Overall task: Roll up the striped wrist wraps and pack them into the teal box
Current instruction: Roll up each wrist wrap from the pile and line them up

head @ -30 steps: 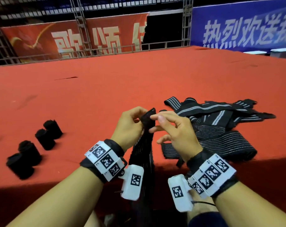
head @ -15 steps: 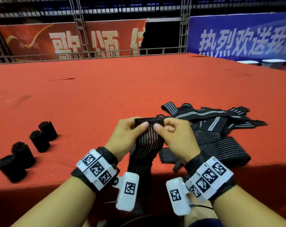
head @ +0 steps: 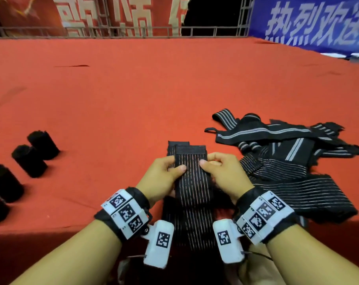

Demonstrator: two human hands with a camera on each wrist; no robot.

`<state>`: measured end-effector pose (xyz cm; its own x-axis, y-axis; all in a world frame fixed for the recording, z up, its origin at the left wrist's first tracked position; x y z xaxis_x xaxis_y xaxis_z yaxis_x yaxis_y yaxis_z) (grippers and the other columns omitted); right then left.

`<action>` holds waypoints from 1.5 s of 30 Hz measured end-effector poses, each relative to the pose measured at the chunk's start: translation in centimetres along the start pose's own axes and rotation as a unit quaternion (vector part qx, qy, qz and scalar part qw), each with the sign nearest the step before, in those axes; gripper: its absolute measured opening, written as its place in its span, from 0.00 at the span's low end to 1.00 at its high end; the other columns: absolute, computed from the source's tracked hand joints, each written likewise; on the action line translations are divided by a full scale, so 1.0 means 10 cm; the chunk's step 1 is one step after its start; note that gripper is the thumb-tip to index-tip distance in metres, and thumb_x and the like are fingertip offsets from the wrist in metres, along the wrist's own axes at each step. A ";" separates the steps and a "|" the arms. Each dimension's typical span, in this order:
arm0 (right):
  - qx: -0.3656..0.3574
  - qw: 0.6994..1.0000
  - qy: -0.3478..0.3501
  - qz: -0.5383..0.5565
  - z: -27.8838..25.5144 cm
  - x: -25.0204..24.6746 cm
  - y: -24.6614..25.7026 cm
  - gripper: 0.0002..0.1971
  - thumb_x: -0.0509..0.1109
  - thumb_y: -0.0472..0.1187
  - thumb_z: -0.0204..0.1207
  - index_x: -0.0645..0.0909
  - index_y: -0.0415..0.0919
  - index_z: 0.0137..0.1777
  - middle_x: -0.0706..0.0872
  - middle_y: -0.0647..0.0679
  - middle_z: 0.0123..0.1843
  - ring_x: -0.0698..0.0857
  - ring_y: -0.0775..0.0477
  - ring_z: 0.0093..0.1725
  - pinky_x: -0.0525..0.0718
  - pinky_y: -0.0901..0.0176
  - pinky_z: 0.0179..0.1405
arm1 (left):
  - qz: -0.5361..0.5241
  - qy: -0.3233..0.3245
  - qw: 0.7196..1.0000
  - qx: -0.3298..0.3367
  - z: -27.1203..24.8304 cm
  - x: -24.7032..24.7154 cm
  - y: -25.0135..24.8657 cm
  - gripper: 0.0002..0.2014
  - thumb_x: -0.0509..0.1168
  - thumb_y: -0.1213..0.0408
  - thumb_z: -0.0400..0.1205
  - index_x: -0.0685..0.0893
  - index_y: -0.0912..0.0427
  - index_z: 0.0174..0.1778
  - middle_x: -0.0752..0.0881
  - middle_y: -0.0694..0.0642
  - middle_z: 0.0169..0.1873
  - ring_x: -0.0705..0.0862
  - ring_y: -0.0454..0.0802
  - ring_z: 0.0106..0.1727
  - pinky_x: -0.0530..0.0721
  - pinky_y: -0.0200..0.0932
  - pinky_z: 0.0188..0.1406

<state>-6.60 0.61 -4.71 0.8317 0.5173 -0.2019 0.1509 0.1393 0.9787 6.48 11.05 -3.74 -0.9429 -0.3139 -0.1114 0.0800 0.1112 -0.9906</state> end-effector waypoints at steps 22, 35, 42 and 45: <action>0.159 0.976 0.149 0.024 0.89 0.42 -0.63 0.36 0.74 0.26 0.77 0.66 0.44 0.83 0.82 0.53 0.25 0.81 0.55 0.26 0.77 0.66 0.24 | 0.035 -0.043 0.995 -0.085 1.72 -0.62 0.76 0.14 0.64 0.72 0.87 0.86 0.46 0.56 0.91 0.58 0.47 0.89 0.60 0.43 0.88 0.62 0.51; 0.165 0.976 0.139 -0.015 0.93 0.40 -0.67 0.37 0.76 0.26 0.75 0.67 0.41 0.82 0.82 0.49 0.26 0.77 0.56 0.21 0.77 0.66 0.21 | 0.076 -0.071 0.991 -0.089 1.74 -0.60 0.73 0.08 0.68 0.65 0.87 0.84 0.48 0.59 0.91 0.56 0.57 0.92 0.60 0.51 0.91 0.63 0.52; 0.156 0.978 0.134 -0.048 0.97 0.40 -0.70 0.38 0.79 0.30 0.74 0.68 0.43 0.82 0.87 0.40 0.39 0.78 0.55 0.22 0.78 0.65 0.22 | 0.142 -0.119 0.981 -0.063 1.58 -0.71 0.70 0.30 0.71 0.47 0.83 0.76 0.59 0.78 0.84 0.53 0.66 0.86 0.51 0.62 0.83 0.51 0.68; 0.148 0.979 0.128 -0.059 0.96 0.39 -0.69 0.38 0.79 0.31 0.74 0.68 0.42 0.82 0.89 0.36 0.52 0.79 0.52 0.28 0.80 0.64 0.24 | 0.015 -0.199 0.978 -0.058 1.39 -0.83 0.78 0.29 0.72 0.57 0.84 0.73 0.64 0.78 0.86 0.58 0.55 0.88 0.48 0.44 0.89 0.43 0.47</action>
<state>0.75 -6.42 -11.87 0.6439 0.7121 -0.2798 0.4172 -0.0203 0.9086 19.42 1.40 -11.65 -0.7388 -0.6480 -0.1852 0.0462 0.2255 -0.9732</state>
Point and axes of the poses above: each hand's wrist, its own z-axis towards the middle knuckle, its own x-axis out of the palm, y = z × x, the point moved 6 cm from there along z, towards the middle knuckle
